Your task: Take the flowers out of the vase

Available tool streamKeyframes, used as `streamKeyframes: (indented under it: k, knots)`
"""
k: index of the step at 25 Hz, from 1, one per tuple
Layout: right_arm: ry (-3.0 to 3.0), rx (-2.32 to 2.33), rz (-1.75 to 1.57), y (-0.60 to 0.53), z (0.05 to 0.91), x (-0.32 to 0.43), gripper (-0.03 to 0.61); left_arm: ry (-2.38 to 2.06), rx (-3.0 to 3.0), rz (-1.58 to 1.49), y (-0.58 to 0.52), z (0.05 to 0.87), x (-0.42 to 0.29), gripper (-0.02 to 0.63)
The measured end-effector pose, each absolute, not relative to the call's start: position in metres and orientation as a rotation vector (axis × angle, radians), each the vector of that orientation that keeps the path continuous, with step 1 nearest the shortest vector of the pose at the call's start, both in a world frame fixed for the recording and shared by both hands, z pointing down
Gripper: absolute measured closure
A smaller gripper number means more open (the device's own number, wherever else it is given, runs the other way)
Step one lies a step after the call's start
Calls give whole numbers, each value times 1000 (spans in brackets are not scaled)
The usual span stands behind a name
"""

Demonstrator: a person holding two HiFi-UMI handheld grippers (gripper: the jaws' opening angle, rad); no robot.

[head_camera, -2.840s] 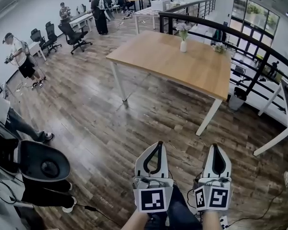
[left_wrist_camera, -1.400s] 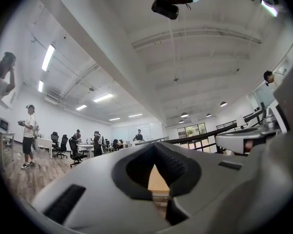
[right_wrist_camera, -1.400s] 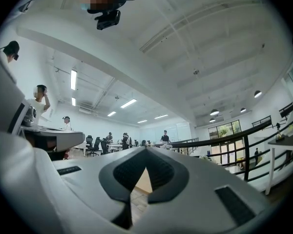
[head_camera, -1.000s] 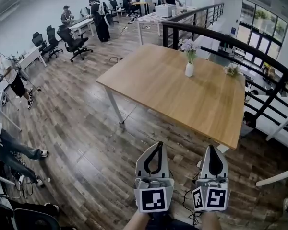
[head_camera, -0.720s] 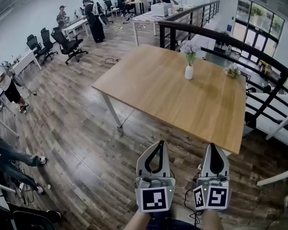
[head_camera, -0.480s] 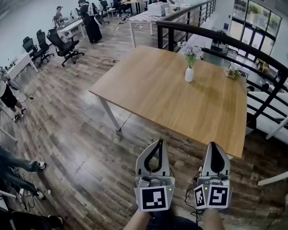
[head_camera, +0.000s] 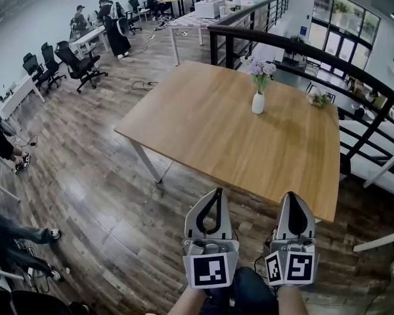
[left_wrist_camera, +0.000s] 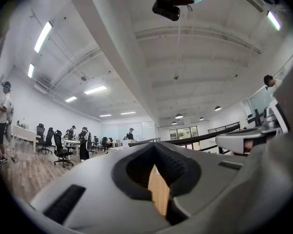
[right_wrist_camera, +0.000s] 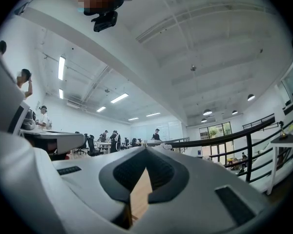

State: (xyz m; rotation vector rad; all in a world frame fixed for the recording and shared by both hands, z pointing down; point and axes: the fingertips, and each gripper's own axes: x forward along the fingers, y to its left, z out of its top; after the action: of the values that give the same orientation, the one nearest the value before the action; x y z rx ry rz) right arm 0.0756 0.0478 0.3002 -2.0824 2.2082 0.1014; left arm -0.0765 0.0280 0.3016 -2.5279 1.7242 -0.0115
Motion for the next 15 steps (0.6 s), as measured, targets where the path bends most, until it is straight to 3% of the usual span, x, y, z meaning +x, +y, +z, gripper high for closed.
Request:
streamKeyframes:
  k: [15]
  knots:
    - [2221,-2076,85,-34,305,94,585,1748,-2539,-38,-48,313,-56,577]
